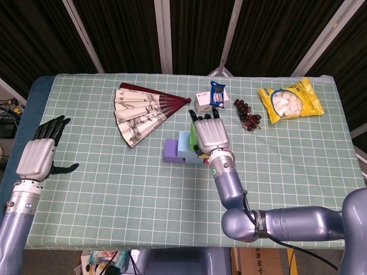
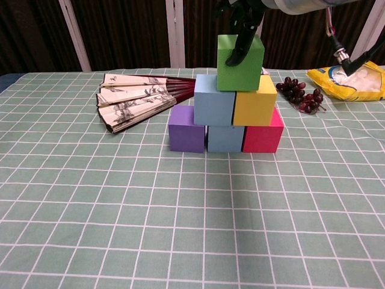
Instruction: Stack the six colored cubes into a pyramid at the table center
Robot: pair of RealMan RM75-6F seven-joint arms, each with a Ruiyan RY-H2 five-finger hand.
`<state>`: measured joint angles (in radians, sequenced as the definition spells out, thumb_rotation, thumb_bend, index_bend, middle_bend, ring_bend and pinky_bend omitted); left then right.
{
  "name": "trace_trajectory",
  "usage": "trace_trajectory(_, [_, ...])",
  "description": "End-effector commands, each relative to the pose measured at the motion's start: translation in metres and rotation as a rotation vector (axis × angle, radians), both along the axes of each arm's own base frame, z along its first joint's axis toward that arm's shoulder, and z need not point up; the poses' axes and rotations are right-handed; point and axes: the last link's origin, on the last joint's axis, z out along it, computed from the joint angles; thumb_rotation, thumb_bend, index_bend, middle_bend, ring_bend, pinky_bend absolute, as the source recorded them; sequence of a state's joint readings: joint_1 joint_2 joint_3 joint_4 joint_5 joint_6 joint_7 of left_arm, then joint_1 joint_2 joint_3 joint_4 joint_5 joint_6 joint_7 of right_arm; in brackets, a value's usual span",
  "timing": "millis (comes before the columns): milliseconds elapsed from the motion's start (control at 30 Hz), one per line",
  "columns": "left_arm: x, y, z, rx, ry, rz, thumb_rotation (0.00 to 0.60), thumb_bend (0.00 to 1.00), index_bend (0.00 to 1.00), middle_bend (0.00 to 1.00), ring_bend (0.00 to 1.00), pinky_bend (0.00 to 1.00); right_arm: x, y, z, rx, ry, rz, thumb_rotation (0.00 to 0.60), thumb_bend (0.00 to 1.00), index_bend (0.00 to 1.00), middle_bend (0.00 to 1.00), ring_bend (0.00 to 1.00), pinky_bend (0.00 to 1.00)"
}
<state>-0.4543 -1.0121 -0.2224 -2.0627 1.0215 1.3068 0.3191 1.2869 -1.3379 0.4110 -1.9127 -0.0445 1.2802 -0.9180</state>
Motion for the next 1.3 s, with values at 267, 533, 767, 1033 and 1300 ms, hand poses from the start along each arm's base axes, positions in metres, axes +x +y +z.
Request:
trace_trajectory(267, [0.0001, -0.0001, -0.0001, 0.000, 0.000, -0.001, 0.600, 0.03, 0.00, 0.00, 0.00, 0.00, -0.0008, -0.0007, -0.0019, -0.001, 0.001, 0.002, 0.600, 0.41, 0.00, 0.40, 0.21, 0.00])
trace_trajectory(533, [-0.0003, 0.0001, 0.0002, 0.000, 0.001, 0.001, 0.600, 0.03, 0.00, 0.00, 0.00, 0.00, -0.0027, 0.0005, -0.0037, 0.008, 0.006, -0.002, 0.600, 0.41, 0.00, 0.40, 0.20, 0.00])
trace_trajectory(767, [-0.0001, 0.0000, 0.0008, 0.001, 0.002, 0.003, 0.600, 0.03, 0.00, 0.00, 0.00, 0.00, -0.0026, 0.0022, -0.0053, 0.021, 0.001, -0.002, 0.600, 0.41, 0.00, 0.33, 0.11, 0.00])
trace_trajectory(1033, [0.0006, -0.0003, 0.0011, -0.001, -0.002, 0.003, 0.600, 0.03, 0.00, 0.00, 0.00, 0.00, -0.0010, 0.0045, -0.0051, 0.028, 0.008, 0.009, 0.600, 0.38, 0.00, 0.11, 0.00, 0.00])
trace_trajectory(1300, [0.0010, -0.0004, 0.0022, 0.001, -0.006, 0.001, 0.600, 0.03, 0.00, 0.00, 0.00, 0.00, 0.0040, 0.0085, -0.0014, 0.014, 0.002, 0.025, 0.600, 0.23, 0.00, 0.00, 0.00, 0.00])
